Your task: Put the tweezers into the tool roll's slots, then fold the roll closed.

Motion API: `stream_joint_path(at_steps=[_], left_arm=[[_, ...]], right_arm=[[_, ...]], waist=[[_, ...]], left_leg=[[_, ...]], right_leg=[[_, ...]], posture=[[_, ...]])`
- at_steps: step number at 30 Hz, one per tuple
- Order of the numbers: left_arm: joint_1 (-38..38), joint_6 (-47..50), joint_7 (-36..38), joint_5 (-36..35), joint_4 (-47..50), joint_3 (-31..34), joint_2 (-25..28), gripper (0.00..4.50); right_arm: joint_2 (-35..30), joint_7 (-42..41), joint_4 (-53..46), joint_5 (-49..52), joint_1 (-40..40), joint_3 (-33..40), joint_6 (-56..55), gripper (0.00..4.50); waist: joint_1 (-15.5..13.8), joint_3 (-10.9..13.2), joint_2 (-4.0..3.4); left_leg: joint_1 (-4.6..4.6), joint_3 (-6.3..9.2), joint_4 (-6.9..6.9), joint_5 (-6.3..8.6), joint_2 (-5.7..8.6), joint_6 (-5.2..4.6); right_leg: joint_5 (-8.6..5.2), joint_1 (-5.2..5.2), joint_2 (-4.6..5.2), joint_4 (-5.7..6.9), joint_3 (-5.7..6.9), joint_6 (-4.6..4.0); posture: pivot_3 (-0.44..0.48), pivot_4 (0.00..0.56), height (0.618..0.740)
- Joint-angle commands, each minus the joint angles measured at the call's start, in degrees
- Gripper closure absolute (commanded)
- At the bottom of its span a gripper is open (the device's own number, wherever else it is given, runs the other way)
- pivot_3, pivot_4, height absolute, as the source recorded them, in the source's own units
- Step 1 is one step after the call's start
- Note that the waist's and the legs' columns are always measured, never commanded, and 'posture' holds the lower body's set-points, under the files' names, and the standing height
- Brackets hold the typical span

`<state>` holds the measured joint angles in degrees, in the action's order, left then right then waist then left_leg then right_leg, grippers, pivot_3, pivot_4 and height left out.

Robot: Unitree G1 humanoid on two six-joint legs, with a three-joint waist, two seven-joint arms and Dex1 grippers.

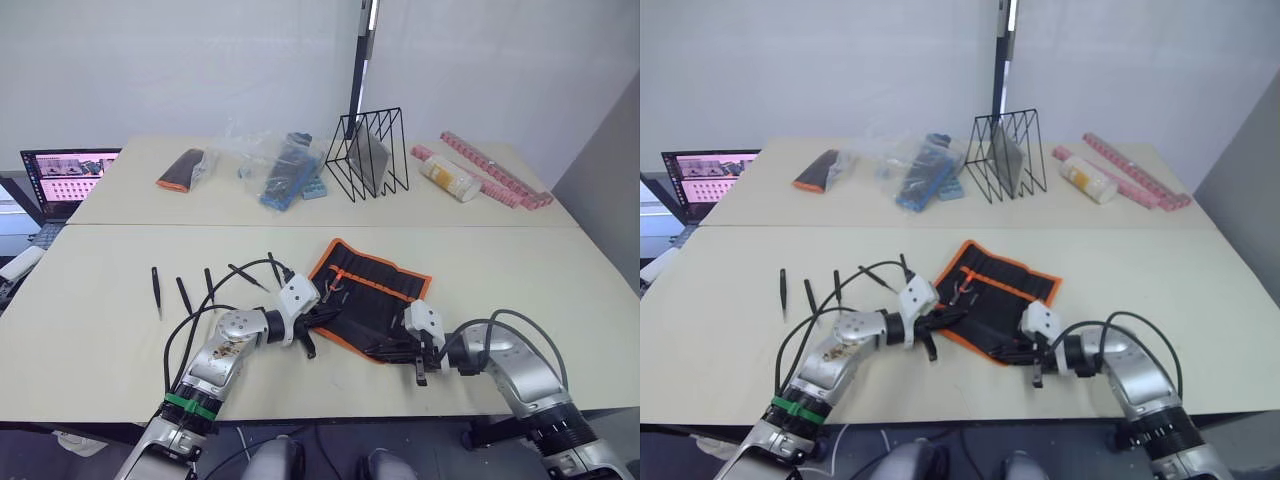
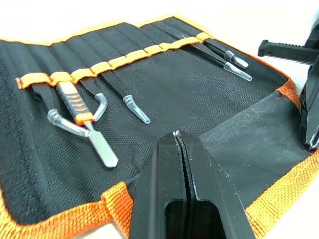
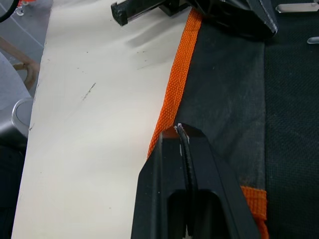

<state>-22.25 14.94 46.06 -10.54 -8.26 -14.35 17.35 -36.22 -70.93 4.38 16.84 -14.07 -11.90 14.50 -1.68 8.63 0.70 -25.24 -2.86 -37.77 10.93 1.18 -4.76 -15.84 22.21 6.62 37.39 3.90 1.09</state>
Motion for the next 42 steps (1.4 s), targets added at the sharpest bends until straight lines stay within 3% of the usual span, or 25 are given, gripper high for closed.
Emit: stream_joint_path(at_steps=[1,4,9,15,21,25,29,35,42], left_arm=[[-0.38,-0.73,1.04,-2.79,1.81,3.35,0.08,4.46],[-0.48,-0.75,1.88,-3.32,2.39,4.02,0.36,4.46],[-2.39,-0.35,3.18,-6.55,3.31,8.43,1.76,4.46],[-3.79,3.78,4.76,-12.23,9.09,13.36,5.02,4.46],[2.22,7.53,4.19,-15.4,14.12,23.25,14.5,2.66],[10.02,6.13,3.02,-15.49,14.77,30.24,18.86,1.35],[20.26,2.0,2.22,-15.47,13.65,39.09,19.8,0.03],[31.87,-3.24,-1.04,-14.77,9.57,48.87,17.99,0.0],[34.27,-5.75,-2.61,-14.89,6.58,50.56,17.75,0.0]], right_arm=[[-3.81,-2.26,0.18,0.2,3.34,0.58,2.71,4.5],[-4.74,-3.36,-2.62,3.97,3.54,3.28,4.2,4.5],[-5.91,-4.24,-9.77,20.9,0.43,13.87,17.73,4.5],[-6.66,0.03,-6.36,21.17,-4.18,19.45,18.51,4.5],[-8.14,2.15,7.48,15.49,-7.73,22.54,11.44,4.5],[-8.93,1.37,14.57,15.87,-8.91,25.32,10.4,3.33],[-10.1,0.15,23.14,12.96,-10.26,26.03,6.13,1.98],[-10.94,-0.59,33.48,10.45,-12.44,26.72,1.96,0.02],[-11.36,1.16,37.69,6.64,-13.41,26.05,-2.19,0.02]], waist=[[-0.38,0.0,-0.01],[-0.67,0.01,-0.01],[-0.6,0.21,-0.2],[-0.45,0.23,-0.21],[-0.37,0.24,-0.23],[0.23,0.32,-0.35],[0.68,0.36,-0.42],[1.08,0.38,-0.48],[0.88,0.39,-0.53]], left_leg=[[-0.03,0.0,0.01,0.0,0.0,0.0],[-0.11,0.0,0.03,0.06,0.01,-0.1],[-0.57,-0.01,0.01,0.09,0.03,-0.17],[-0.69,-0.02,0.0,0.08,0.02,-0.16],[-0.71,-0.03,0.01,0.09,0.05,-0.19],[-0.71,-0.1,0.03,0.09,0.04,-0.19],[-0.7,-0.12,0.04,0.1,0.03,-0.18],[-0.71,-0.18,0.11,0.12,0.04,-0.17],[-0.78,-0.3,0.16,0.12,0.09,-0.17]], right_leg=[[0.01,0.0,0.0,-0.1,0.01,0.02],[0.07,-0.01,0.0,-0.32,0.01,0.11],[0.22,0.17,0.04,-0.39,0.01,0.15],[0.28,0.31,0.04,-0.46,0.04,0.15],[0.28,0.37,0.04,-0.49,0.04,0.16],[0.28,0.46,0.03,-0.47,0.03,0.15],[0.29,0.51,0.05,-0.47,0.01,0.16],[0.28,0.62,0.1,-0.5,-0.04,0.15],[0.29,0.75,0.23,-0.48,-0.08,0.17]], posture=[[0.0,0.15,0.704],[0.0,0.15,0.704],[0.0,0.15,0.704],[0.0,0.15,0.704],[0.0,0.15,0.704],[0.0,0.15,0.704],[0.0,0.15,0.704],[0.0,0.15,0.704],[0.0,0.15,0.704]])
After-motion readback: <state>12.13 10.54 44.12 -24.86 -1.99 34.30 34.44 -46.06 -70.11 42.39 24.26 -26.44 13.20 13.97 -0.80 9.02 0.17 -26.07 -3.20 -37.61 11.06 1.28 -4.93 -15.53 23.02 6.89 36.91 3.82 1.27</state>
